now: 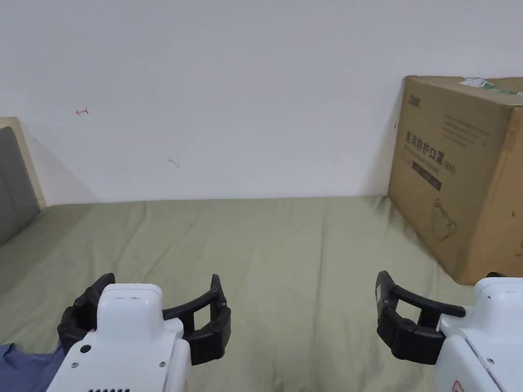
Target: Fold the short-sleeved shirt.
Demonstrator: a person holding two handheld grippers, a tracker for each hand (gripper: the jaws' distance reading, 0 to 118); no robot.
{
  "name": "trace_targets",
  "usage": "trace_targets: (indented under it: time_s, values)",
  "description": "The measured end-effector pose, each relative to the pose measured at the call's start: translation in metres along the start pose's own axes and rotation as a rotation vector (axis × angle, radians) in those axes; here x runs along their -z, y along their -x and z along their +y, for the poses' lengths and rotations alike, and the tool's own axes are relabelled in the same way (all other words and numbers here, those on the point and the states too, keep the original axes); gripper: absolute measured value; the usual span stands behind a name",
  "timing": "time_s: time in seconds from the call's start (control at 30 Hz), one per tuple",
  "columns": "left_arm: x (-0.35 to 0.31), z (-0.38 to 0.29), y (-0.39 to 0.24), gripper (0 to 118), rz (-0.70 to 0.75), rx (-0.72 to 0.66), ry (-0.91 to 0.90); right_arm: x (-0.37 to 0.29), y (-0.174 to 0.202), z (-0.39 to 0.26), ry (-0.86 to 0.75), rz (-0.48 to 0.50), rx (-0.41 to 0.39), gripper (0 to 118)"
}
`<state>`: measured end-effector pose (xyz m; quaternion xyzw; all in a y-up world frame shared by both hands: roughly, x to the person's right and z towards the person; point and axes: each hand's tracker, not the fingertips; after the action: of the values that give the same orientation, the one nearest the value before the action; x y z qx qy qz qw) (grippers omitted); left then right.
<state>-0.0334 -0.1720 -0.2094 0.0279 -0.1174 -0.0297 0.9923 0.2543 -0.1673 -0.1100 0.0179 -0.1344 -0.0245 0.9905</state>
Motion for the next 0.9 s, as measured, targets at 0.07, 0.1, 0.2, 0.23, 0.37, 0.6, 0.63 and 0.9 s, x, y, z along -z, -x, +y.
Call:
trace_targets:
  time_s: [0.07,0.1,0.2,0.23,0.37,0.6,0.63,0.9]
  values:
    - [0.0,0.0,0.0,115,0.008,-0.003,-0.008,0.0,0.0,-0.001,-0.006,-0.007,0.003,118]
    - [0.0,-0.001,0.0,115,0.011,-0.004,-0.01,0.0,0.0,-0.001,-0.006,-0.008,0.004,118]
    - [0.0,-0.002,0.0,116,0.018,0.004,-0.01,0.0,-0.001,-0.002,-0.005,-0.008,0.013,118]
    - [0.0,-0.002,-0.001,117,0.023,0.016,-0.013,0.0,-0.002,-0.004,-0.008,-0.003,0.019,118]
    - [-0.003,-0.016,-0.038,118,0.219,0.658,-0.176,0.003,-0.032,-0.021,0.045,-0.04,0.603,118]
    - [-0.011,-0.063,-0.062,118,0.016,1.434,-0.32,0.01,-0.079,-0.122,0.398,-0.142,1.856,118]
    - [-0.012,-0.046,-0.064,118,0.015,1.132,-0.203,0.011,-0.078,-0.112,0.368,-0.133,1.595,118]
    - [-0.019,-0.012,-0.017,118,0.054,-0.124,-0.217,0.003,0.01,-0.039,-0.173,-0.327,-0.17,118]
